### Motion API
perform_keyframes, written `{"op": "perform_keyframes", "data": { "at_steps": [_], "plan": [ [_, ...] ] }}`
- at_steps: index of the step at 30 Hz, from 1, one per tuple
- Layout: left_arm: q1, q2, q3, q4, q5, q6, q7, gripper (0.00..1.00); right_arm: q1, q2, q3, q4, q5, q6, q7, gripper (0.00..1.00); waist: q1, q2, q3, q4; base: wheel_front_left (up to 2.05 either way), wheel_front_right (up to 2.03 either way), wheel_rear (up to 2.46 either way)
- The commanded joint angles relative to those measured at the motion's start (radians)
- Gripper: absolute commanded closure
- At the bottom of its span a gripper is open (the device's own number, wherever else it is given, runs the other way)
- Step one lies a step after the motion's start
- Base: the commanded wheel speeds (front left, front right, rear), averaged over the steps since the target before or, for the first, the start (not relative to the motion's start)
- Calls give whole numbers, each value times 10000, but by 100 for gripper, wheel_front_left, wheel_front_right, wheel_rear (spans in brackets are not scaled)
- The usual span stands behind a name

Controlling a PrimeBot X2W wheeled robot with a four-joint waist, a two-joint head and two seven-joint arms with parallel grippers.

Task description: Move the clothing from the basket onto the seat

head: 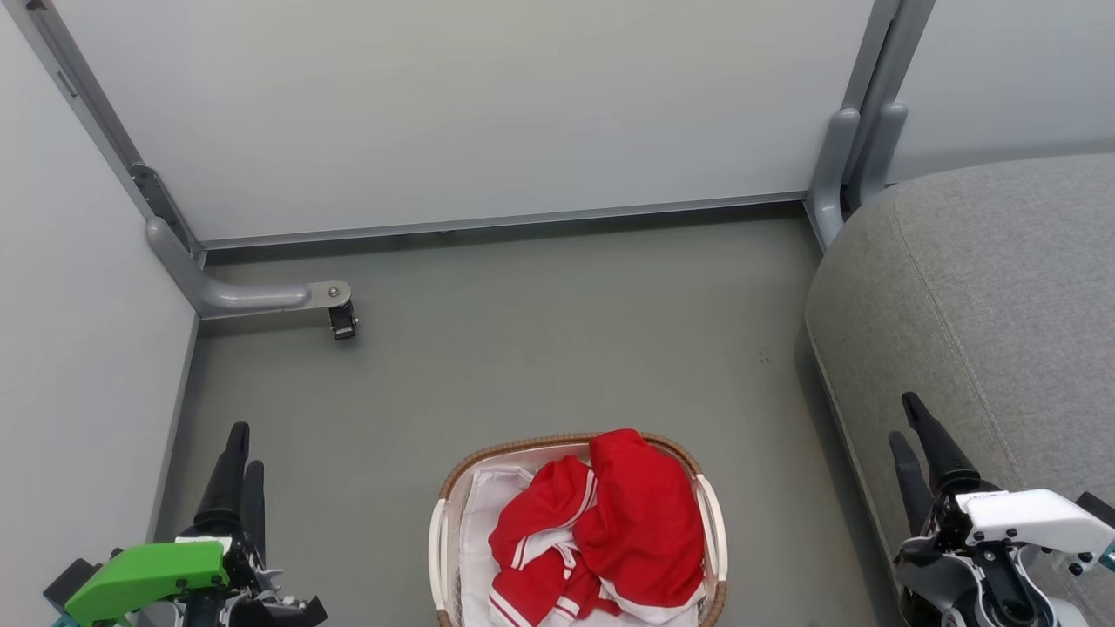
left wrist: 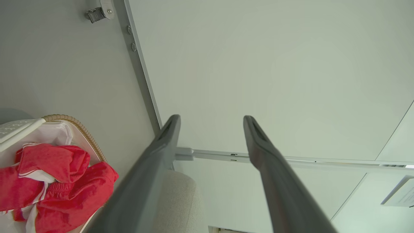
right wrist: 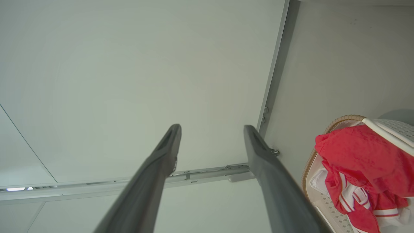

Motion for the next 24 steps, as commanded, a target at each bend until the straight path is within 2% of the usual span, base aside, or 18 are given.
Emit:
{"op": "perform_keyframes", "data": {
  "at_steps": [1,8,24],
  "plan": [
    [-279,115,-47,-93,261,-30,-120,0,-244,-127,104,-179,-181,0,-129,0,0,0,3,0,0,0,0],
    [-416,235,-166,67,1283,-35,-454,0,-411,-431,612,-83,-729,1,-521,0,0,0,10,-2,0,0,0],
    [-580,421,-473,311,4320,-48,-1128,0,-696,-630,1011,153,-3443,2,-1200,0,0,0,24,-2,0,0,0]
  ]
}}
